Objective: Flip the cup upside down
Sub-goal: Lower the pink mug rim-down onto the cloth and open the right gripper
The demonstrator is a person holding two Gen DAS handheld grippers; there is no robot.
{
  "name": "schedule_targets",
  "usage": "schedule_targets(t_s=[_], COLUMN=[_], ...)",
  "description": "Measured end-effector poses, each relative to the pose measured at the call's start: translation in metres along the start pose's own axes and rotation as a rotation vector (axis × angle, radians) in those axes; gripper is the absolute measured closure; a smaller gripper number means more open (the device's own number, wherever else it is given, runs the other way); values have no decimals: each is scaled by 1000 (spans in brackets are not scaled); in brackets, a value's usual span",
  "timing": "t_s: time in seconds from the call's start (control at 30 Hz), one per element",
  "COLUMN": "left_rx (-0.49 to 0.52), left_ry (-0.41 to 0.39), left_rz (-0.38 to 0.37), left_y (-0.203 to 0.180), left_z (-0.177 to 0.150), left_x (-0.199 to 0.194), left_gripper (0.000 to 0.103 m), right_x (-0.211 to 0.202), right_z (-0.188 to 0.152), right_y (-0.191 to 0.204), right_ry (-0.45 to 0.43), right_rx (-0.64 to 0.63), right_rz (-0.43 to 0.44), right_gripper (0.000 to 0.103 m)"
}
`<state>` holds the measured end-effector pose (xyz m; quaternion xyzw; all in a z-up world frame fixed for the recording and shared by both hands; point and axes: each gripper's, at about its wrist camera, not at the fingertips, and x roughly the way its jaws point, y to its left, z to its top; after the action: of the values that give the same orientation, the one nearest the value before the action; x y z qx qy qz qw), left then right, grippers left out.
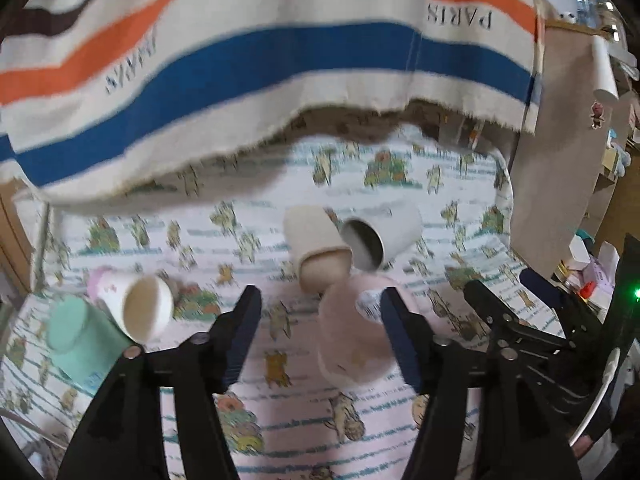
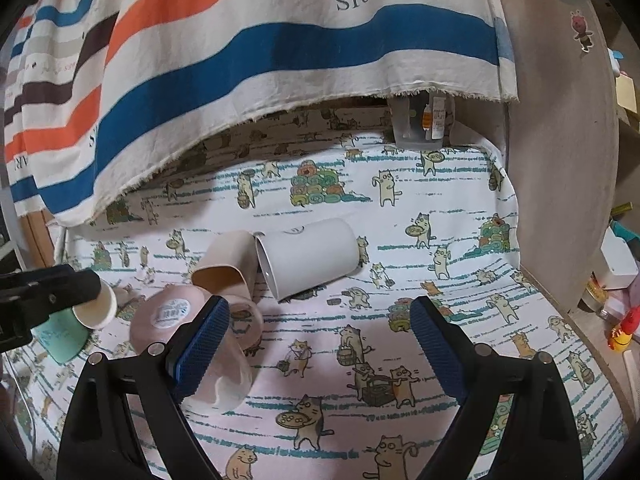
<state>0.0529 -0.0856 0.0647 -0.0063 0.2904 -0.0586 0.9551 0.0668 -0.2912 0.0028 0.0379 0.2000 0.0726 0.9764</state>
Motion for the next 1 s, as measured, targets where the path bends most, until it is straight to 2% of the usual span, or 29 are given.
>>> schedule_targets(t_s=[0.03,0.23,0.3,0.43,0.63,0.73,0.8,1.0], left_rx=[-2,-9,-30,-53,19,45,71,47], left_ry=[-32,-240,-295,-388,-446,-475,-480,-463], left_rz=[4,80,82,80,119,111,136,113], left_y=[3,28,40,59,66,68,67,71], left_z=[-1,-8,-11,-19,-34,-46,-51,-61], left_x=[-5,-25,-32,-43,-42,-41,-38,-28], left_gripper=[26,8,1,1,0,0,0,1], right_x=[-2,-13,-16,-23,-32,-34,-33,-25], right_z=[0,2,2,1,-1,-2,-3,-6], right_y=[0,-1,1,6,10,8,8,14], right_ry=[-8,-68,-87,-130,-187,-203,-209,-179], right_rx=[5,18,11,-5,-23,-4,-2,-43], right_rz=[7,39,39,39,49,68,59,45], right_gripper=[10,10,4,1,1,1,1,1])
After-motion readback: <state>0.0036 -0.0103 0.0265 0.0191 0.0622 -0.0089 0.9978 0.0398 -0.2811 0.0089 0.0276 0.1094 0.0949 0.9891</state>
